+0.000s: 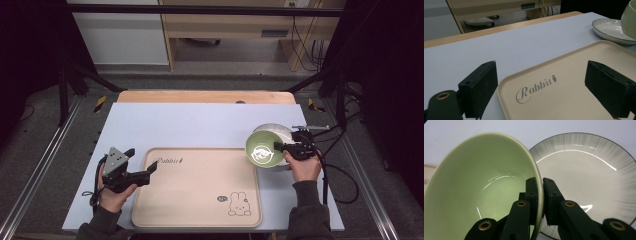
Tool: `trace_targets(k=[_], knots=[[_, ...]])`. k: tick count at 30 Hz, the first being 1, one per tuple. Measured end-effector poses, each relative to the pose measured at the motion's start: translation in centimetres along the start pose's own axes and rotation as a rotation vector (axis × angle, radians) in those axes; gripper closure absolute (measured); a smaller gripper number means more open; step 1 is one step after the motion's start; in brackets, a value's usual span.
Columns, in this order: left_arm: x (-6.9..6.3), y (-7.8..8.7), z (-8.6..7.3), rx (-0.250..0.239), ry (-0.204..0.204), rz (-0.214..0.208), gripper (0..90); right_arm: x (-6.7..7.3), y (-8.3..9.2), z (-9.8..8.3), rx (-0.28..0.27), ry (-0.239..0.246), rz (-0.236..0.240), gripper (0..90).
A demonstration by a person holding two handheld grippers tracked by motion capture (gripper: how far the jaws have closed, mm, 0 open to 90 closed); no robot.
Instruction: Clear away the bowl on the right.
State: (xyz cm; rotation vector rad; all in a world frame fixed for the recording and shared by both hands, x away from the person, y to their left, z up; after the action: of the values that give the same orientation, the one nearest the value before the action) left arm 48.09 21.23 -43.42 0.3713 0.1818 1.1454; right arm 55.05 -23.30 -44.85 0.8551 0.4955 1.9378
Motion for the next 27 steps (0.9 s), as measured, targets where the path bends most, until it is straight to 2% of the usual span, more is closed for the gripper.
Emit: trace_targets(k=[5, 11, 27], knots=[[-0.1, 0.0, 0.0, -0.001, -0.001, -0.001, 10.8, 0.9, 0.1, -0.3, -0.004, 0.033, 0.011, 83.4], [-0.1, 0.0, 0.0, 0.000, -0.003, -0.002, 10.8, 2.2, 0.3, -0.7, 0.000, 0.062, 0.047, 83.3], [-0.1, 0.1, 0.1, -0.005, -0.002, -0.003, 10.8, 5.7, 0.0, -1.3, 0.039, 0.149, 0.105, 83.3]])
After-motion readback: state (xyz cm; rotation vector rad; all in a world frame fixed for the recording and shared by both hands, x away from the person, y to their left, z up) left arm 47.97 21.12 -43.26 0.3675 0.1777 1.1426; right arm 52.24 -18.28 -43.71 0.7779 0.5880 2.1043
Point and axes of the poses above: each handheld gripper's, and its own axes: y roughly backward along the jaws, z roughly out of its top, x roughly to its left, the point moved 7 cm from there along -y, roughly forward along the jaws, and after that the axes turned 7 degrees about z, right-handed, at the moved point
